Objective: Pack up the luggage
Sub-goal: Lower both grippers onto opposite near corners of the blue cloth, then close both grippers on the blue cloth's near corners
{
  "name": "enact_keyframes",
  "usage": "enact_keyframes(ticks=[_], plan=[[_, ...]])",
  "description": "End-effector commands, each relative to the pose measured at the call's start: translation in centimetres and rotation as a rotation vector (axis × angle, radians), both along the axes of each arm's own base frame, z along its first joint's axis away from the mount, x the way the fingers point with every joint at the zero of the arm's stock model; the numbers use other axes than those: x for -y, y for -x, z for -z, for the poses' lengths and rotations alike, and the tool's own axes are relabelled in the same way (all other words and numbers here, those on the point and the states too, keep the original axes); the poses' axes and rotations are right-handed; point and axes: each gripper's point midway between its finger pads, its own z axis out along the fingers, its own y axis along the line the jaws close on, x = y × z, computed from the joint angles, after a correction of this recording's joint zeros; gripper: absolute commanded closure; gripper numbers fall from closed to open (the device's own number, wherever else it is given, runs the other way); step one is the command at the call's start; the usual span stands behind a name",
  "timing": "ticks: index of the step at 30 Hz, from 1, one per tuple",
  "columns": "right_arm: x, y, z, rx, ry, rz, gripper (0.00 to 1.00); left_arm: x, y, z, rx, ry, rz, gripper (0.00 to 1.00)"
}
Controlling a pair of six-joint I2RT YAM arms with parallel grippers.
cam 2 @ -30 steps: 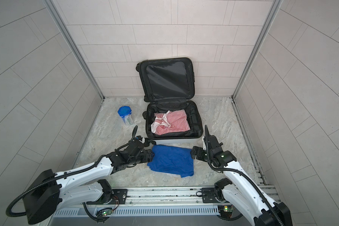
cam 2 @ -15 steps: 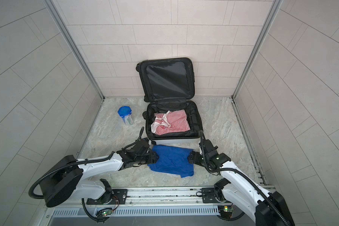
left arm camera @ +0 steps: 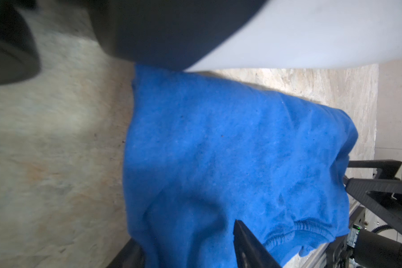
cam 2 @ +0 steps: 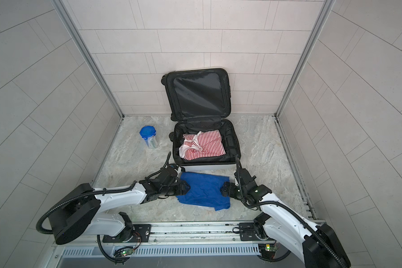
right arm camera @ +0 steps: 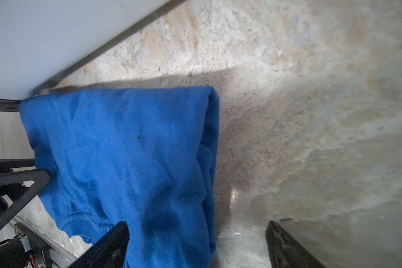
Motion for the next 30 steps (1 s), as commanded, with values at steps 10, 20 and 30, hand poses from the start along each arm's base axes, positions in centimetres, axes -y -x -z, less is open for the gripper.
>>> enact_keyframes(ticks=[10, 20, 30], plan=[[-0.4, 0.9, 1.0, -0.017, -0.038, 0.033, 0.15, 0.2, 2.1, 1.6, -0.06, -0.026, 0.02, 0.42], [-0.8, 0.8, 1.1, -0.012, -0.054, 0.041, 0.27, 1.3, 2.1, 1.7, -0.057, -0.01, 0.027, 0.46], [-1.0, 0.7, 1.0, -0.008, -0.054, 0.046, 0.38, 3.2, 2.2, 1.4, -0.05, 0.025, 0.048, 0.62]])
